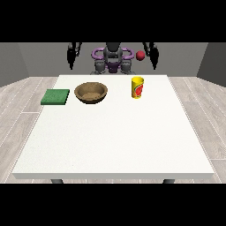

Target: Pick the cup and pour the ball into the bowl, then pick the bowl and place it on the pad

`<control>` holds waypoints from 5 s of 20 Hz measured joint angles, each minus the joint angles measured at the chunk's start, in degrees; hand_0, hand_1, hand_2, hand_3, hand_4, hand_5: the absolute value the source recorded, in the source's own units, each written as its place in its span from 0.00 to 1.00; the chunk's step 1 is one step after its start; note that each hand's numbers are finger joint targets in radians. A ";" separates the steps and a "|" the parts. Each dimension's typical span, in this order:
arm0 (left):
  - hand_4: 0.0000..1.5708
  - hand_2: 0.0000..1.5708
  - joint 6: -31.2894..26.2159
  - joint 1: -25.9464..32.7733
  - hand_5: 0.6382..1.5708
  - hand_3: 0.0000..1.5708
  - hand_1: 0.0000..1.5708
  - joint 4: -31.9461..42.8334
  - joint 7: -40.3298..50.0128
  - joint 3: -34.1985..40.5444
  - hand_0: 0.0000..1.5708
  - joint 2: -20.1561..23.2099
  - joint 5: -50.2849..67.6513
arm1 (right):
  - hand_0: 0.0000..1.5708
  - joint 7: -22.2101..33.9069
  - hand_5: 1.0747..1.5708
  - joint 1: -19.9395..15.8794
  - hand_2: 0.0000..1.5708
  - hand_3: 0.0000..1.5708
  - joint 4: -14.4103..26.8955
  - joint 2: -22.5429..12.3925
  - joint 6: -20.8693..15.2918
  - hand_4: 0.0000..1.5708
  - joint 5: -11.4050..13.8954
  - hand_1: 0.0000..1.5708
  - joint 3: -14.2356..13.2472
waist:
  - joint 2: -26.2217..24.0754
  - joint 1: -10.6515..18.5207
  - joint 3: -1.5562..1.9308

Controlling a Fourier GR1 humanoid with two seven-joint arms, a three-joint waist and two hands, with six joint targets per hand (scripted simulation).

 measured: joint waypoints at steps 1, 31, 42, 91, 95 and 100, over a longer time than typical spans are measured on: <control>0.42 0.00 -0.04 -0.09 0.99 0.00 0.00 -0.64 0.48 0.10 0.00 0.29 0.04 | 0.00 0.48 0.92 -0.03 0.00 0.00 -0.62 -0.28 0.07 0.56 -0.07 0.00 -0.09 | -1.82 -0.04 0.01; 0.34 0.00 5.57 -8.11 0.91 0.00 0.00 -7.86 1.64 -0.95 0.00 -2.47 1.41 | 0.00 9.99 0.96 -4.67 0.00 0.00 -15.31 1.59 -0.42 0.44 -9.35 0.00 -5.11 | 6.59 -4.01 0.12; 0.01 0.00 0.70 -11.26 0.86 0.00 0.00 15.58 -19.21 4.65 0.00 0.22 2.15 | 0.00 2.78 0.98 -7.15 0.00 0.00 -9.13 -2.03 4.95 0.42 -13.92 0.00 -11.30 | 11.94 -5.90 0.09; 0.94 1.00 30.01 -47.35 0.95 1.00 0.83 59.30 15.46 -23.69 0.83 -2.82 -55.39 | 0.00 1.49 0.98 -10.46 0.00 0.11 21.31 -16.44 22.08 0.45 -23.91 0.00 -23.66 | -2.75 -7.44 0.29; 0.80 1.00 26.29 -52.32 0.98 1.00 0.93 60.42 23.98 -28.06 0.93 -3.49 -61.55 | 0.00 1.49 0.97 -12.33 0.00 0.11 23.06 -16.64 22.59 0.44 -23.82 0.00 -23.21 | -2.35 -8.21 0.24; 0.67 1.00 19.60 -57.22 1.00 1.00 0.77 61.68 31.10 -34.30 0.77 -3.97 -69.42 | 0.00 -0.27 0.96 -13.65 0.00 0.18 24.97 -15.50 21.47 0.44 -22.21 0.00 -22.44 | -2.56 -7.86 0.24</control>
